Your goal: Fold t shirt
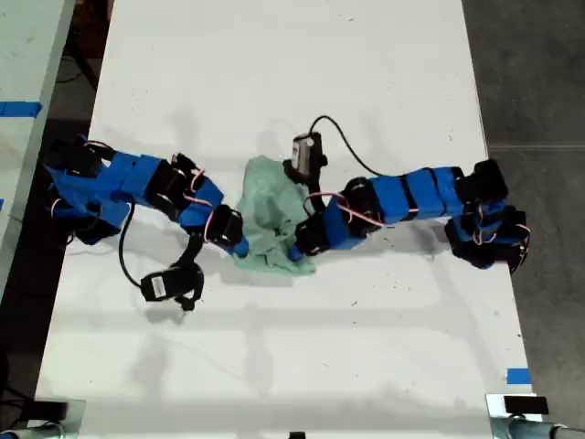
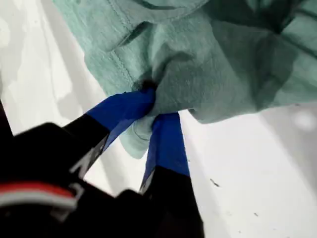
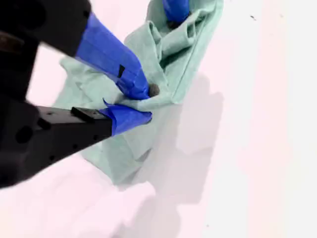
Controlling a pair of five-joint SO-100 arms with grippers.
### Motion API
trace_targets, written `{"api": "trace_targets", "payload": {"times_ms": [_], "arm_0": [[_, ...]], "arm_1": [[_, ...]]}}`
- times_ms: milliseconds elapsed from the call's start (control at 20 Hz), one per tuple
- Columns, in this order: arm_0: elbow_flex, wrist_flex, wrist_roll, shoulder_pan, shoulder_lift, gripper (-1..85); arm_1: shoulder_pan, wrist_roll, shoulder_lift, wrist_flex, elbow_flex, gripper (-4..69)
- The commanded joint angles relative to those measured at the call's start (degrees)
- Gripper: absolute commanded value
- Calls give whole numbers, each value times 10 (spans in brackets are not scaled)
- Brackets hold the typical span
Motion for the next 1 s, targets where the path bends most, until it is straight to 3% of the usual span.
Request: {"api": "trace_targets", "payload": {"times_ms": [0, 200, 250, 300, 350, 400, 450, 500, 650, 800, 850, 950], "arm_0": [[23, 16, 87, -113, 72, -3], [56, 18, 176, -248, 50, -3], [60, 19, 197, -275, 35, 23], [61, 19, 218, -303, 18, 154], [62, 20, 241, -329, 2, 317], [62, 20, 260, -349, -9, 374], [63, 22, 269, -369, -9, 349], [63, 22, 279, -383, 5, 336], [76, 24, 287, -407, 119, 290], [145, 25, 274, -415, 318, 282], [182, 25, 256, -406, 395, 281], [287, 15, 194, -339, 540, 173]], "arm_1": [[83, -71, 68, 44, -8, 9], [183, -139, 64, 58, 18, 12], [205, -155, 62, 58, 24, 41], [229, -163, 60, 58, 30, 110], [257, -158, 60, 67, 37, 273], [283, -160, 62, 81, 37, 398], [308, -158, 69, 96, 37, 471], [332, -162, 85, 112, 36, 498], [389, -204, 199, 130, 100, 471], [425, -194, 414, 131, 285, 415], [423, -178, 503, 127, 361, 353], [359, -118, 693, 105, 520, 151]]}}
